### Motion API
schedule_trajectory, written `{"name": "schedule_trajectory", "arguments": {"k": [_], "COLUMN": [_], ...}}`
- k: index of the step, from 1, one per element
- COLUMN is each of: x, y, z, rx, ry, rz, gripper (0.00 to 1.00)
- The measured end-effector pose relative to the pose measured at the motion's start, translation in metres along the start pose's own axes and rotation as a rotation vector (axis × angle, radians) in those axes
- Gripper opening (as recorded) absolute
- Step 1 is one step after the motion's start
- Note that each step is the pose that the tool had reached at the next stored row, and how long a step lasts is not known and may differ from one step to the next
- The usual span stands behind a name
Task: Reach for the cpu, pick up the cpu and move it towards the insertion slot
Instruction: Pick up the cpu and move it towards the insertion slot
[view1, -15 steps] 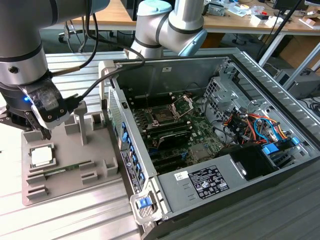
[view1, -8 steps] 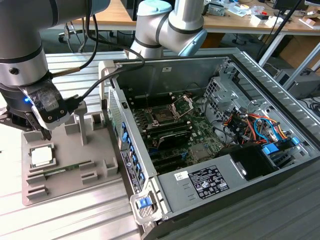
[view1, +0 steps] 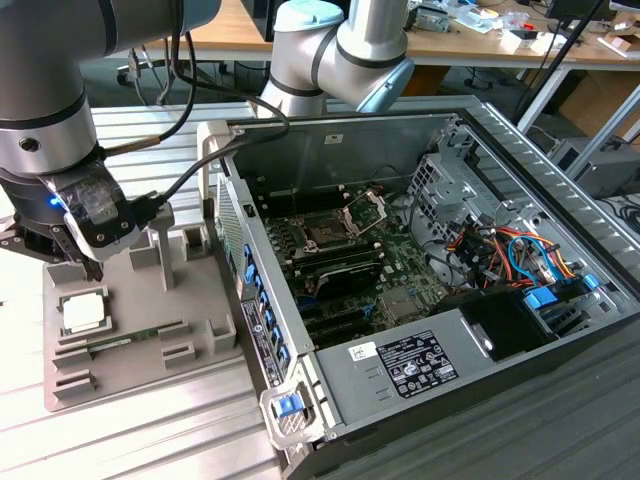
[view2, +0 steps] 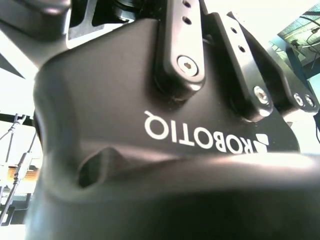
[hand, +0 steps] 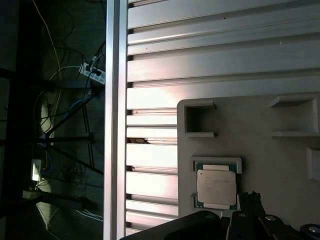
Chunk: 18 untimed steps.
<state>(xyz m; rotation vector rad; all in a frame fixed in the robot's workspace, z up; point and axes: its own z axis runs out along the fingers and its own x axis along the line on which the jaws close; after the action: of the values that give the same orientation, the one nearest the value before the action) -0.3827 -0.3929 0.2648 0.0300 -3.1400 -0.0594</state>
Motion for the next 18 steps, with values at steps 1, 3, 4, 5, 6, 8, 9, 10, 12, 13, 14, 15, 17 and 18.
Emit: {"name": "schedule_trajectory", "arguments": {"k": [1, 3, 4, 5, 6, 8, 9, 10, 12, 13, 14, 15, 17, 18], "x": [0.0, 0.0, 0.0, 0.0, 0.0, 0.0, 0.0, 0.0, 0.0, 0.0, 0.0, 0.0, 0.0, 0.0], "y": [0.0, 0.0, 0.0, 0.0, 0.0, -0.0001, -0.0001, -0.0001, -0.0001, -0.0001, -0.0001, -0.0001, -0.0002, -0.0002], "z": [0.0002, 0.0006, 0.0008, 0.0012, 0.0014, 0.0018, 0.0022, 0.0025, 0.003, 0.0032, 0.0035, 0.0036, 0.0041, 0.0045], "rx": [0.0, 0.0, 0.0, 0.0, 0.0, 0.0, 0.0, 0.0, 0.0, 0.0, -0.0001, 0.0, 0.0, 0.0], "ry": [0.0, 0.0, 0.0, 0.0, 0.0, 0.0, 0.0, 0.0, 0.0, 0.0, 0.0, 0.0, 0.0, 0.0], "rz": [0.0, 0.0, 0.0, 0.0, 0.0, 0.0, 0.0, 0.0, 0.0, 0.0, 0.0, 0.0, 0.0, 0.0], "gripper": [0.1, 0.1, 0.1, 0.1, 0.1, 0.1, 0.1, 0.1, 0.1, 0.1, 0.1, 0.1, 0.1, 0.1]}}
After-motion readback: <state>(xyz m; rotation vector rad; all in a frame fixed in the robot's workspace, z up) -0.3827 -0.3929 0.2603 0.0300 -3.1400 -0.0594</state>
